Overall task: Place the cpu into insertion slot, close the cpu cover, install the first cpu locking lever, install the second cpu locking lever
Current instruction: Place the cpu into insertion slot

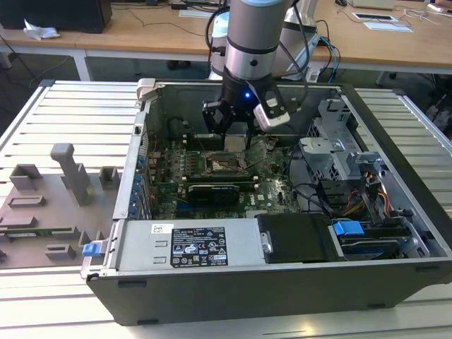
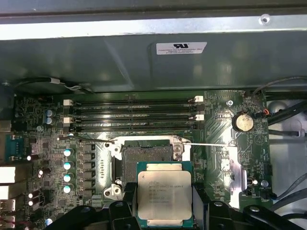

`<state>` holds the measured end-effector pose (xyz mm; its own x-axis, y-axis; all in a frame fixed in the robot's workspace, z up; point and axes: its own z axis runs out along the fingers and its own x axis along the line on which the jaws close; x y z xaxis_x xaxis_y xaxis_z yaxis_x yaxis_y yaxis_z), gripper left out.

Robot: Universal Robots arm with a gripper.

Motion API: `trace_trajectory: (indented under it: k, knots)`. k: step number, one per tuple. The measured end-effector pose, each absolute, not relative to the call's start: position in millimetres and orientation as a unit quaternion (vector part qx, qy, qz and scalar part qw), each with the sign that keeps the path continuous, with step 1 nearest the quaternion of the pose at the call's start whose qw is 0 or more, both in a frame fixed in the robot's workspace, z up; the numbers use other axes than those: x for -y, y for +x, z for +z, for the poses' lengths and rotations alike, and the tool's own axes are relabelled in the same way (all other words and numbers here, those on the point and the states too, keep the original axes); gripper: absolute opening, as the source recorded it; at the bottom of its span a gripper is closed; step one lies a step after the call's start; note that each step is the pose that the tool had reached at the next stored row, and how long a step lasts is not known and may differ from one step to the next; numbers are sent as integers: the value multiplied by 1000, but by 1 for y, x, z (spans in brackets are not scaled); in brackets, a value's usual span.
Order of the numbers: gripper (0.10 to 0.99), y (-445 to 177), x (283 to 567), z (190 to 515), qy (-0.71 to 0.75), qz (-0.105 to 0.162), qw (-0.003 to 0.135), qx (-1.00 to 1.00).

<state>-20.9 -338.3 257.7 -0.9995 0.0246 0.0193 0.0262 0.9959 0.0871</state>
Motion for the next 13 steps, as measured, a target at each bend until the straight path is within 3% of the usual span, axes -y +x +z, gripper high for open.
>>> trace_trajectory:
  k: [13]
  knots:
    - [545, -21, 338, 257, -71, -42, 7, 997]
